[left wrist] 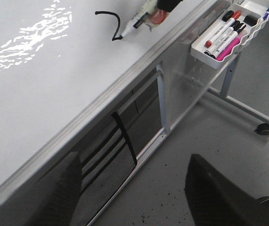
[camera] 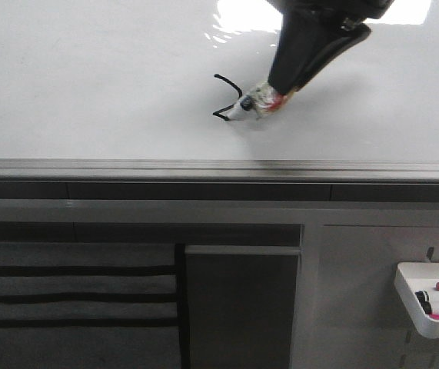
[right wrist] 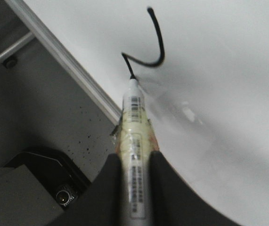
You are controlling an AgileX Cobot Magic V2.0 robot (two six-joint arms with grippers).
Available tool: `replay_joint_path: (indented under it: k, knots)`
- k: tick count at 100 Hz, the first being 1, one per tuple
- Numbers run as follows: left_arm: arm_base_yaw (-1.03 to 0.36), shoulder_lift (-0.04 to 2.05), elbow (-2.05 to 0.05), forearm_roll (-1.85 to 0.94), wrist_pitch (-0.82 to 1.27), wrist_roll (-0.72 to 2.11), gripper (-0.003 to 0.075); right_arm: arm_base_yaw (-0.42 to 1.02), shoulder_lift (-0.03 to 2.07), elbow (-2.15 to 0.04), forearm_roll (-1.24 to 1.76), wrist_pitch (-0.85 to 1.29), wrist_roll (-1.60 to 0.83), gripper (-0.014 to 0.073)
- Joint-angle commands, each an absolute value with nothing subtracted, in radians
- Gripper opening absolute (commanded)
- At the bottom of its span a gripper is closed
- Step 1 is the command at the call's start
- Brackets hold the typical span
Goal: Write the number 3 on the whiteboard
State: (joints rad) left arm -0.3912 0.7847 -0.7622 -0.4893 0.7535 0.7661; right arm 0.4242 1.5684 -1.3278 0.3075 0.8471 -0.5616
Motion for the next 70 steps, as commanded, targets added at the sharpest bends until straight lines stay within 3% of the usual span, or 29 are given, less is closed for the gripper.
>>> replay_joint_path:
  k: [1,24,36,47,70]
  knots:
    - [-0.386,0.781,-0.786,-0.525,0.697,0.759,0.0441,0.405,1.529,-1.341,0.290,0.838,-0.555,0.0008]
    - [-0.386,0.781,-0.786,-0.525,0.697,0.759,0.0441,0.526,1.567,-1.336,0.318,0.635,-0.555,0.0008]
    - [-0.386,0.781,-0.786,-0.525,0.697,0.759,0.0441,0.536,1.551,-1.378,0.321,0.703,-0.555,0.0008]
    - [-0.386,0.781,-0.786,-0.525,0.697,0.759,0.0441,0.536,1.480,-1.356,0.389,0.776,-0.637,0.0008]
    - [-0.386,0.781,-0.786,-0.525,0.697,0.759,0.0441,0.538,1.249,-1.175,0.520,0.721,-0.800,0.0008]
